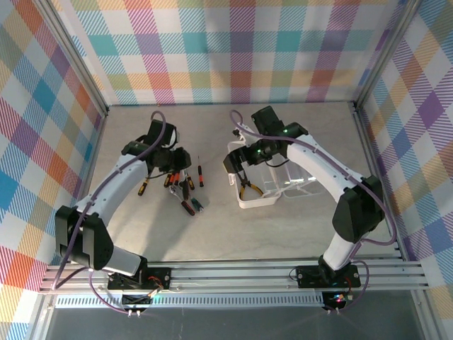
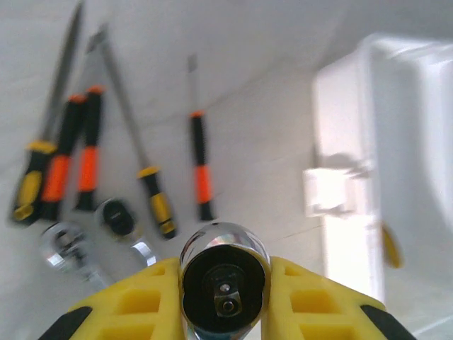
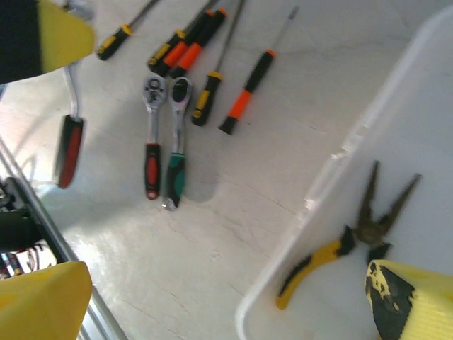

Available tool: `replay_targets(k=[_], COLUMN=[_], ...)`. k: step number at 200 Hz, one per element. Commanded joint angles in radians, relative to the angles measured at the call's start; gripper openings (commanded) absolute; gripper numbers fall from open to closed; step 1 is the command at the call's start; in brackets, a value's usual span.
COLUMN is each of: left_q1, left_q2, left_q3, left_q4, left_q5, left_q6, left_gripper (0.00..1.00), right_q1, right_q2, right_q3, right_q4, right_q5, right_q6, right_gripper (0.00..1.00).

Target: Pack the tool kit

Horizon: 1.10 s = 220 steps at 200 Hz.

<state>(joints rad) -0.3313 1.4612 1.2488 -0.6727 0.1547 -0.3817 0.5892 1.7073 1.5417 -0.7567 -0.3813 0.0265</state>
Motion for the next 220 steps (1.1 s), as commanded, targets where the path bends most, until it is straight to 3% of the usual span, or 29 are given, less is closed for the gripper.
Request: replay_targets(k=[1, 34, 80, 175, 220], left_q1=[-0.030, -0.043, -0.054, -0.055, -0.055], left_q2=[0.056, 0.113, 0.125, 0.119, 0.114], left_q3=[0.086, 0.149, 0.166, 0.148, 0.142], left_q4=[0.092, 0.162, 0.210, 0.240, 0.244], left_q5=[0.090, 0.146, 0.171, 0.182, 0.186], left_q6=[-0.040, -0.084, -0.123, -0.136, -0.134], left_gripper=[0.00, 0.00, 0.00, 0.00, 0.00], right_q1=[0.049, 0.079, 0.089, 0.162, 0.170], right_q2=[-0.020, -0.029, -0.021, 0.101, 0.099], right_q3=[-0.039, -0.112, -0.179, -0.124, -0.124], right_q4=[0.119, 0.289, 0.470, 0.548, 0.564], right_q5=[-0.071, -0.067, -0.046, -0.047, -0.015], right_q6=[0.065, 0.172, 0.288, 0.340, 0.349], right_gripper=[1.00, 0.92, 0.71, 0.63, 0.32])
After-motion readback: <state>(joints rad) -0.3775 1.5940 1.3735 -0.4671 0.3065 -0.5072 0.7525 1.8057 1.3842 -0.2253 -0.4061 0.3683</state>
